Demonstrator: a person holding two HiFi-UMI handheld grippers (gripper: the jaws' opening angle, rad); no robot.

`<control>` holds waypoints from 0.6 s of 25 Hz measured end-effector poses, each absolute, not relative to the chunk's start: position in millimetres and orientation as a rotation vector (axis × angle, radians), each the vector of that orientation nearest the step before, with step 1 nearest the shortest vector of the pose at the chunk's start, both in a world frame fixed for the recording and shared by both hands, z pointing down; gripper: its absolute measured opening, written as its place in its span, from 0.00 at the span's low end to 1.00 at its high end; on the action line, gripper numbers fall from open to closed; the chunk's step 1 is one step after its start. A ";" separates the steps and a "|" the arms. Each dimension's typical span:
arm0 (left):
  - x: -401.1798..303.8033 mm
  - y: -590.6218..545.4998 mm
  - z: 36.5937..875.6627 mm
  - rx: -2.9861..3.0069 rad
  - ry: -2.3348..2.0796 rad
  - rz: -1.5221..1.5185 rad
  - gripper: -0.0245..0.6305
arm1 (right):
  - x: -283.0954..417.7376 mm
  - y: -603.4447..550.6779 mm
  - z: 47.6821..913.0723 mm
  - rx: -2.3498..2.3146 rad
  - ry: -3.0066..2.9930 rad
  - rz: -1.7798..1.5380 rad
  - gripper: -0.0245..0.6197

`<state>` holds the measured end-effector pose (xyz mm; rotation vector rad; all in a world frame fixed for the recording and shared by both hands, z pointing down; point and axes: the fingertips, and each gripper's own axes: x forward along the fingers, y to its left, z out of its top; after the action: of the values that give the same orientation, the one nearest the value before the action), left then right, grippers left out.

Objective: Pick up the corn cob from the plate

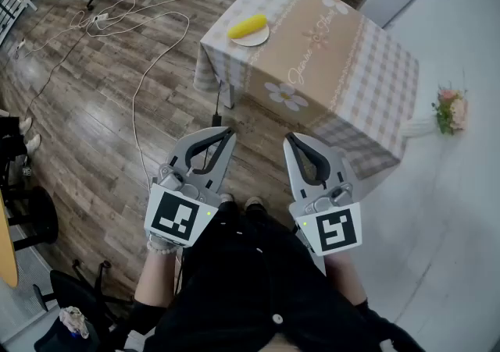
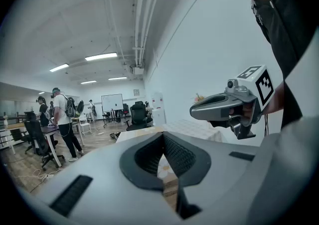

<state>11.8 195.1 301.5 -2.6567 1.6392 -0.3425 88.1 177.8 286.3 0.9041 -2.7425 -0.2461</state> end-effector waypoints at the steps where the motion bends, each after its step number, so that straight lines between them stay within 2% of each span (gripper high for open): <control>1: 11.5 195.1 301.5 -2.657 1.639 -0.341 0.06 | 87.6 177.8 286.4 0.905 -2.741 -0.244 0.10; 15: 14.1 198.1 302.3 -2.675 1.608 -0.341 0.06 | 86.7 181.1 287.3 0.921 -2.735 -0.235 0.10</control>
<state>14.1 198.1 302.3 -2.6754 1.6077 -0.3405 86.7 181.1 287.3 0.9215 -2.7352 -0.2353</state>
